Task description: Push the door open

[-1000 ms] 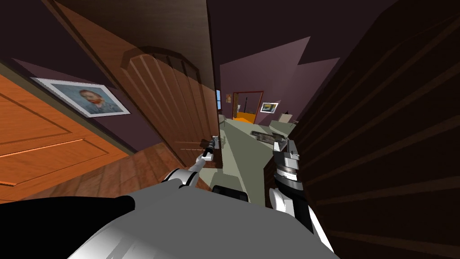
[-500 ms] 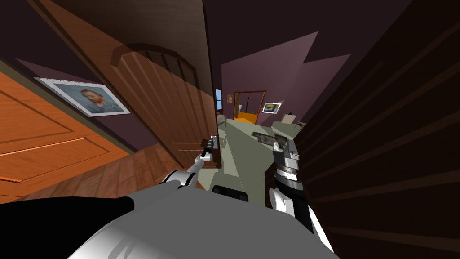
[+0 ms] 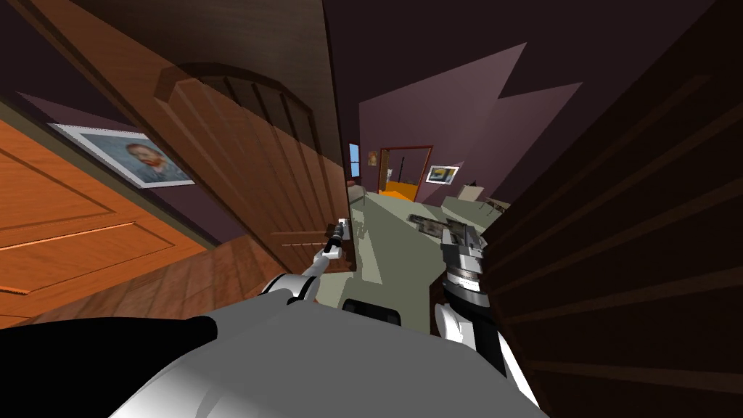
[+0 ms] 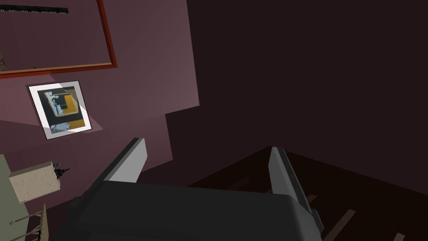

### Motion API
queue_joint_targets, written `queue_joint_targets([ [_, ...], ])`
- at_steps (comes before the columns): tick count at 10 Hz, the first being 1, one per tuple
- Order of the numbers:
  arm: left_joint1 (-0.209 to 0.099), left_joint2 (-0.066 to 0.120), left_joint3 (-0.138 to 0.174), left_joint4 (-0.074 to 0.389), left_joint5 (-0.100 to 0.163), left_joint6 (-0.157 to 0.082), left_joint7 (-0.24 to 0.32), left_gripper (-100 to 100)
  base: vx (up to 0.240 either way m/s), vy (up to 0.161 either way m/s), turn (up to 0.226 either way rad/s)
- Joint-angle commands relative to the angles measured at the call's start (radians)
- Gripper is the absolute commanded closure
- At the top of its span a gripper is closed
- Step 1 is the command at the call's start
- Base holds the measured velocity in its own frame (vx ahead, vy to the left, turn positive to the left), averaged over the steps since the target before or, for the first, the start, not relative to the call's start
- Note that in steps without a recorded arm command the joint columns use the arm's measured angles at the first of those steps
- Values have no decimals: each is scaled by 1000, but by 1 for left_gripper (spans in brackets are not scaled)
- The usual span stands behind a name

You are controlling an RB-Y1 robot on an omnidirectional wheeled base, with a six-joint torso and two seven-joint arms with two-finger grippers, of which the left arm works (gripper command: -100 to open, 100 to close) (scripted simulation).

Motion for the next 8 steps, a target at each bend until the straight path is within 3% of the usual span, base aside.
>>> queue_joint_targets([
  [1,9,-1,21,-18,6,7,-18,100,172,-79,84],
  [8,7,0,94,-10,30,1,-70,100,191,-75,72],
])
